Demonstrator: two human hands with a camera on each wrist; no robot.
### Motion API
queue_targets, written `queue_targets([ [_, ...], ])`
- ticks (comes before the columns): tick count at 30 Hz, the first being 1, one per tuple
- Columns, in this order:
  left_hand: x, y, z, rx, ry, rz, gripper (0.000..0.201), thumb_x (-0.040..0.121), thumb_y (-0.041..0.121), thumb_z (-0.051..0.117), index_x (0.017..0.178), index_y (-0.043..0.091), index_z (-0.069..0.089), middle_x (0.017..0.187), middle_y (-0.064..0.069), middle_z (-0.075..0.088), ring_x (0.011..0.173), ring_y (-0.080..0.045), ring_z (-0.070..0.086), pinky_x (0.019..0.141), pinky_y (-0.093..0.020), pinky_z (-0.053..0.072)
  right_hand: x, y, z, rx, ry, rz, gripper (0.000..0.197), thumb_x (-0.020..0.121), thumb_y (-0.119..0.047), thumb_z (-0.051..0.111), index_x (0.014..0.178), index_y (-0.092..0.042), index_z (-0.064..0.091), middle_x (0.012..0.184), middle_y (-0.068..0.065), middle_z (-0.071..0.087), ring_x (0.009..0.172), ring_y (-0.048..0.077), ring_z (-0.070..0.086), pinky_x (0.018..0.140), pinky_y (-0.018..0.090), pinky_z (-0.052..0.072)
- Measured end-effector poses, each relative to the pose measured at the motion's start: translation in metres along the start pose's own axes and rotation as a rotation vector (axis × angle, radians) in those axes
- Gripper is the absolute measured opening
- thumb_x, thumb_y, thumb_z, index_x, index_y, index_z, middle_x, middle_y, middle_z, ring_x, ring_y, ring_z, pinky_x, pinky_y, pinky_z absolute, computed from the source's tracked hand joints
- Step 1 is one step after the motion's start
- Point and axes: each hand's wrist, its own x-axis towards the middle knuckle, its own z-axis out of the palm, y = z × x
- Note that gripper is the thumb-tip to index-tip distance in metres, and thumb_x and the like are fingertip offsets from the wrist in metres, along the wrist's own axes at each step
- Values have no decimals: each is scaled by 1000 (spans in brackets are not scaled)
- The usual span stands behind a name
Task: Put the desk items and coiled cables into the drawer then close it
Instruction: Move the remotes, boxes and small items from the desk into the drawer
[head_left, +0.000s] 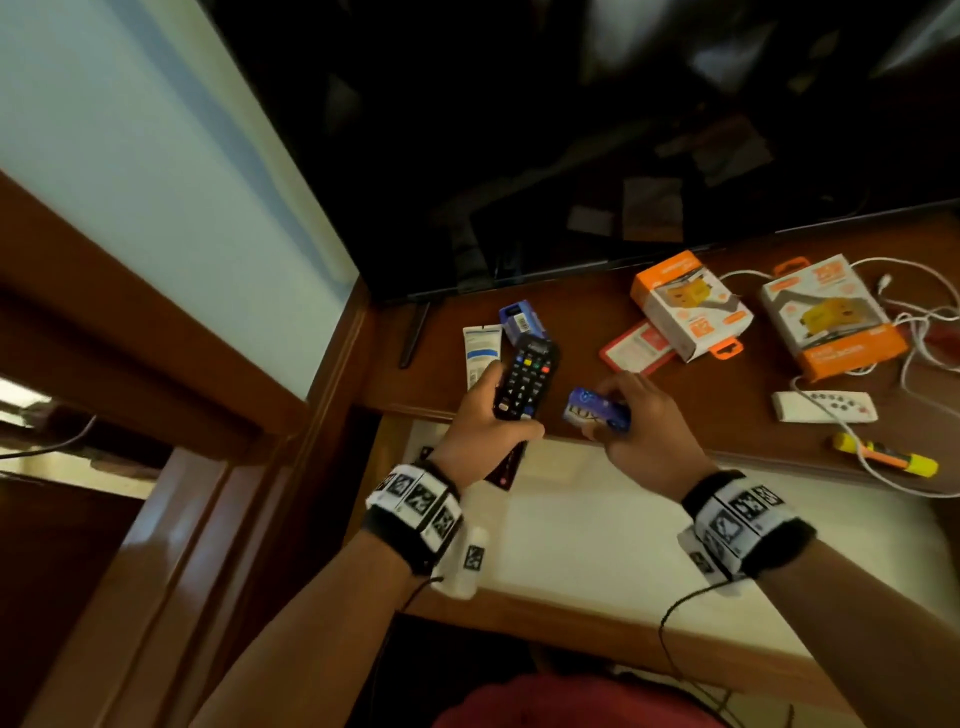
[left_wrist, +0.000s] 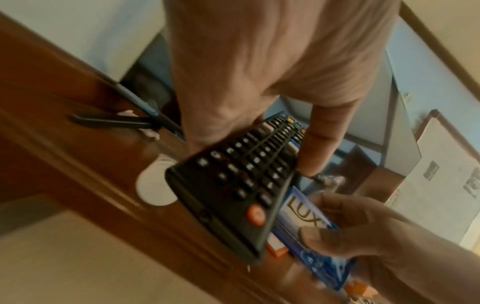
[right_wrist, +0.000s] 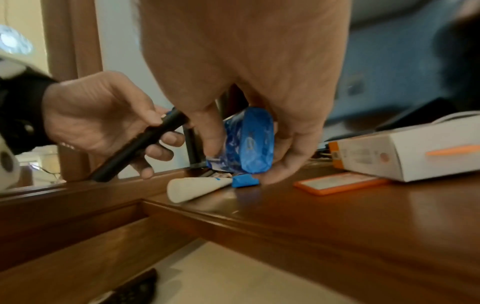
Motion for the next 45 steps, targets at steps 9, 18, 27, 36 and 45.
queue_targets([
  [9,-36,-97,-34,216,-121,-345,38,86,19,83,118,18,65,111,5,73,99,-8,68,85,-23,54,-54,9,77,-42,-530,111,31,84,-44,77,104,-29,59,100,-6,53,87,17,56,76,30,46],
  [18,10,-148,-30,715,-100,-454,88,70,32,94,144,16,48,138,-5,59,130,-29,57,102,-41,50,-61,16,118,-200,-757,303,35,89,-26,74,120,-21,58,116,5,46,100,25,51,86,34,45],
  [27,23,-139,-34,960,-286,-356,91,70,20,94,144,28,41,140,-12,52,121,-36,61,98,-50,55,-36,7,151,-196,-822,307,51,86,-15,75,130,-15,48,122,13,59,103,30,60,84,39,52],
  [36,23,-141,-38,1050,-258,-291,76,82,10,83,147,16,43,137,-14,58,122,-37,62,94,-47,56,-25,-7,182,-275,-794,251,52,82,-27,81,126,-14,59,122,11,53,111,29,58,87,33,50],
  [45,21,-132,-37,1040,-238,-261,67,85,-3,72,142,10,42,128,-18,62,114,-38,66,91,-49,59,-21,-16,192,-305,-783,253,63,74,-31,89,125,-10,58,123,12,61,109,30,62,85,33,50],
])
